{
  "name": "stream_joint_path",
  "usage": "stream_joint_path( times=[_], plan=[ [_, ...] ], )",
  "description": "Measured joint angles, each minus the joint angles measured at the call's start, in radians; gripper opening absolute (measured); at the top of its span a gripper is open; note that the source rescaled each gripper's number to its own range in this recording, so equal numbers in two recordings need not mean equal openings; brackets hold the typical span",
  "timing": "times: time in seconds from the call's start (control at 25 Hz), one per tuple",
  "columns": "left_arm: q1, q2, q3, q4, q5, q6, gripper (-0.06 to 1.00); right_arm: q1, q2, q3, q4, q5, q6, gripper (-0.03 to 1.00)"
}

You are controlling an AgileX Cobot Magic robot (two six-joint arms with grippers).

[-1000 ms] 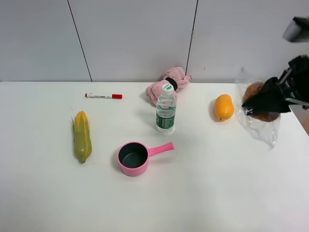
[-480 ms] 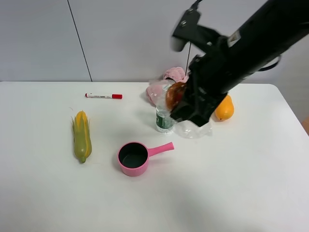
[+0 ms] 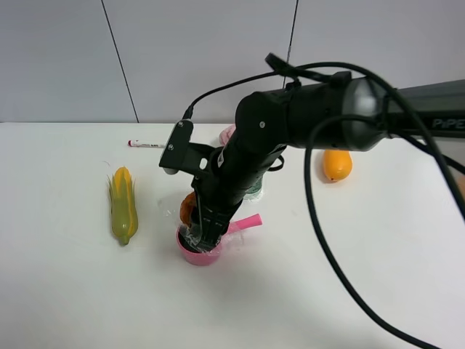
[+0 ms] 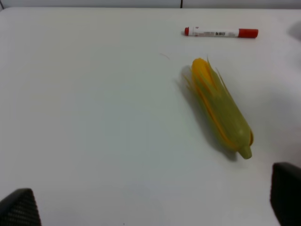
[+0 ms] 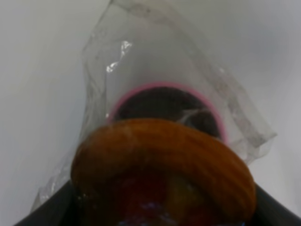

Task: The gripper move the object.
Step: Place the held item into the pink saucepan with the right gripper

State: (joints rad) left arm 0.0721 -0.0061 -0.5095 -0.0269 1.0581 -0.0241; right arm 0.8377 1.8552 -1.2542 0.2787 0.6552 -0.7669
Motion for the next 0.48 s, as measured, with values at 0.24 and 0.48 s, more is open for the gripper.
stream_joint_path(
  times=[0.24, 0.48],
  plan=[
    [0.0, 0.0, 0.0, 0.0, 0.0, 0.0, 1.0, 0.018, 0.053, 0.0, 0.001, -0.044, 0.0, 0.0],
    [0.0, 0.0, 0.0, 0.0, 0.0, 0.0, 1.0, 0.02, 0.067, -0.001, -0.01, -0.112, 0.019, 0.0]
  ],
)
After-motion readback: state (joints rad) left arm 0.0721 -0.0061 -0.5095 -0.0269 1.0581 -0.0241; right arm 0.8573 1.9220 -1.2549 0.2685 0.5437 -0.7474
